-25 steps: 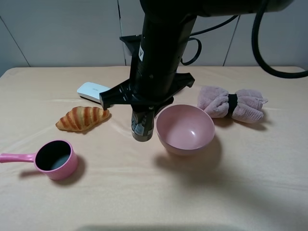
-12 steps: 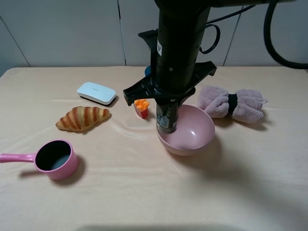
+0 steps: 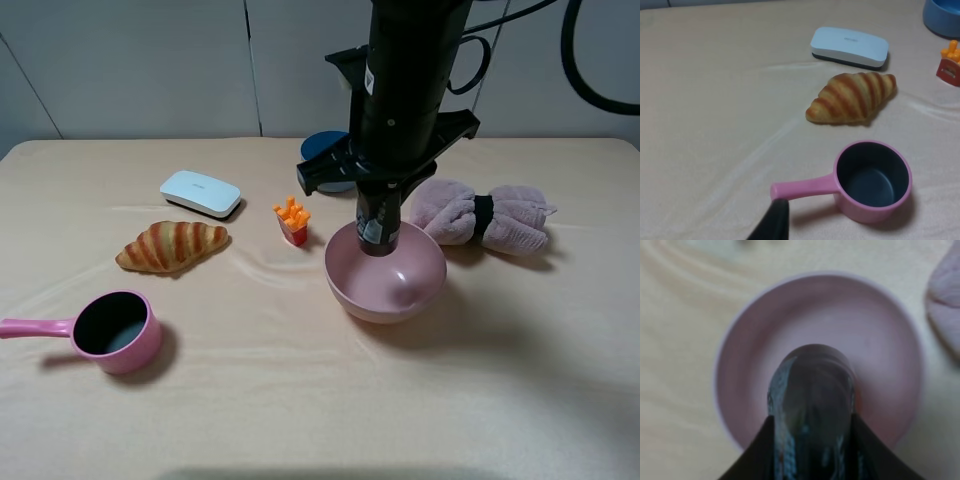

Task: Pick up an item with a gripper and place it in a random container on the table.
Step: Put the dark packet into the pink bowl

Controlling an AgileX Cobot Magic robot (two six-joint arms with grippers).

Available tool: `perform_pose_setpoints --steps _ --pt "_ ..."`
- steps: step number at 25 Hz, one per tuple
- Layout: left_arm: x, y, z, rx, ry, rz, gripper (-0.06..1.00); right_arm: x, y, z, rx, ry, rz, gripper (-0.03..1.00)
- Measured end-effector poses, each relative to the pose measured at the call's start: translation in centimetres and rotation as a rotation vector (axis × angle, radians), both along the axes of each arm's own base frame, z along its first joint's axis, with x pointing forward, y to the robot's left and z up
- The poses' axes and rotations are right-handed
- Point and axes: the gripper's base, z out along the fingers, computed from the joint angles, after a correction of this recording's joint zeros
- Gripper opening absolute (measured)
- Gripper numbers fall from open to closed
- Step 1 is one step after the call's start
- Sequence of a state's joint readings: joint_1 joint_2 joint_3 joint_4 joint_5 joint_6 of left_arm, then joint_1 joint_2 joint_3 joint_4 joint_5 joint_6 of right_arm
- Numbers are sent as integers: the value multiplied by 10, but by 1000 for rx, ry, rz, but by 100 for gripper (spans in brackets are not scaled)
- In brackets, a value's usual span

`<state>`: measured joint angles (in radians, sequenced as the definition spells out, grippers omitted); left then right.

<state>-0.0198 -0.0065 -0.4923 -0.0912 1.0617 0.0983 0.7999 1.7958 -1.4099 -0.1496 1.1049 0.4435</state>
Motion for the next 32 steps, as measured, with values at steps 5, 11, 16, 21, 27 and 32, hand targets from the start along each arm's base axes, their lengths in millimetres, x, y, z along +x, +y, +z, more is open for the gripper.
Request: perform_pose_setpoints --steps 5,11,16,21,27,32 --pt "0 0 0 0 0 0 100 9 -8 0 -9 -20 -15 19" --pt "0 0 0 -1 0 1 100 11 -10 -7 -2 -50 2 19" --pt "0 0 0 -1 0 1 100 6 -13 -26 -3 -36 11 19" --pt "0 0 0 -1 0 1 100 3 -15 -37 4 -32 17 19" --pt "0 0 0 -1 0 1 100 0 -17 -49 21 -41 29 19" --pt "0 0 0 -1 0 1 100 -5 -21 -63 28 -39 39 19"
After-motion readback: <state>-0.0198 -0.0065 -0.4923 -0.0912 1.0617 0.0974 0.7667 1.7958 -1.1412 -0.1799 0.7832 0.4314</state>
